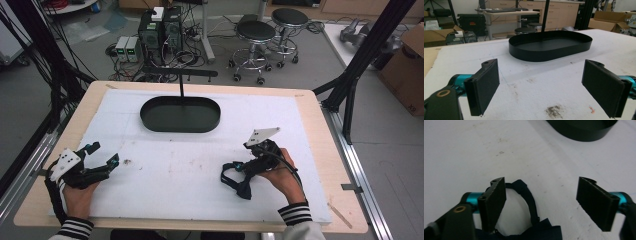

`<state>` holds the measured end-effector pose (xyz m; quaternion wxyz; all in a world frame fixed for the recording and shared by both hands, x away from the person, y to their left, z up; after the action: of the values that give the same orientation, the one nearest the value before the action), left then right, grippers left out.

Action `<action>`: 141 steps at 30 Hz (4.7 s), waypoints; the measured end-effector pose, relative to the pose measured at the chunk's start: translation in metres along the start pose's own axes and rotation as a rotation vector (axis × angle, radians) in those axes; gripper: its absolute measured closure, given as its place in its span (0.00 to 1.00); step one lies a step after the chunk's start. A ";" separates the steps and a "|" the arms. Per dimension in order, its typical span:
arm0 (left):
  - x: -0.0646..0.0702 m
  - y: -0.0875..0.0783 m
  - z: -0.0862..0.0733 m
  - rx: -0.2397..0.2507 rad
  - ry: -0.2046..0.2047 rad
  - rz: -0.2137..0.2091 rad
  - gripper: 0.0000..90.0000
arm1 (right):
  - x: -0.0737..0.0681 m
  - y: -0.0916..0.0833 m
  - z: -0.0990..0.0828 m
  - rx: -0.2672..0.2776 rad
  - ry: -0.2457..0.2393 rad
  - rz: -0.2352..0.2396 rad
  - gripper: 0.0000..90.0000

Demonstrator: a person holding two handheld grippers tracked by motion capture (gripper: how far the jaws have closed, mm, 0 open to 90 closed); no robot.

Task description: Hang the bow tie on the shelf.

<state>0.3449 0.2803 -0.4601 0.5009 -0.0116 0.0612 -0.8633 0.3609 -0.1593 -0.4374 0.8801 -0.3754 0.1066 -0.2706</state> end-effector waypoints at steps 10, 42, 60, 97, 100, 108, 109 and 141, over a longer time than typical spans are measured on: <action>-0.001 0.000 0.000 0.001 -0.009 0.001 0.17 | -0.005 0.014 -0.005 -0.110 -0.014 0.052 0.42; -0.001 0.000 0.000 -0.002 -0.013 0.003 0.17 | -0.001 0.037 -0.029 -0.342 -0.093 0.025 0.89; -0.001 0.000 0.000 0.000 -0.012 0.002 0.17 | -0.001 0.036 -0.029 -0.304 -0.044 0.013 0.97; -0.002 0.000 0.000 0.000 -0.017 0.005 0.17 | 0.024 0.002 0.054 0.313 0.175 -0.175 0.97; -0.002 0.000 0.000 -0.001 -0.015 0.005 0.17 | 0.028 0.002 0.062 0.349 0.213 -0.187 0.97; -0.002 0.000 0.000 0.000 -0.019 0.004 0.17 | 0.030 0.007 0.083 0.423 0.231 -0.215 0.97; -0.002 0.000 0.000 0.000 -0.019 0.004 0.17 | 0.030 0.007 0.085 0.432 0.241 -0.210 0.97; -0.001 0.000 0.000 -0.002 -0.014 0.004 0.17 | 0.061 0.025 0.173 0.507 0.214 -0.261 0.97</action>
<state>0.3457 0.2812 -0.4602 0.5031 -0.0183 0.0585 -0.8621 0.4886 -0.0747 -0.3338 0.8872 -0.1237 0.0787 -0.4374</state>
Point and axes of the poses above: each handheld gripper's, and its own axes: y roughly forward along the jaws, z roughly out of its top, x roughly to its right, the point moved 8 cm from there along y, roughly forward along the jaws, and after that the axes turned 4 degrees about y, right-handed, at the moved point
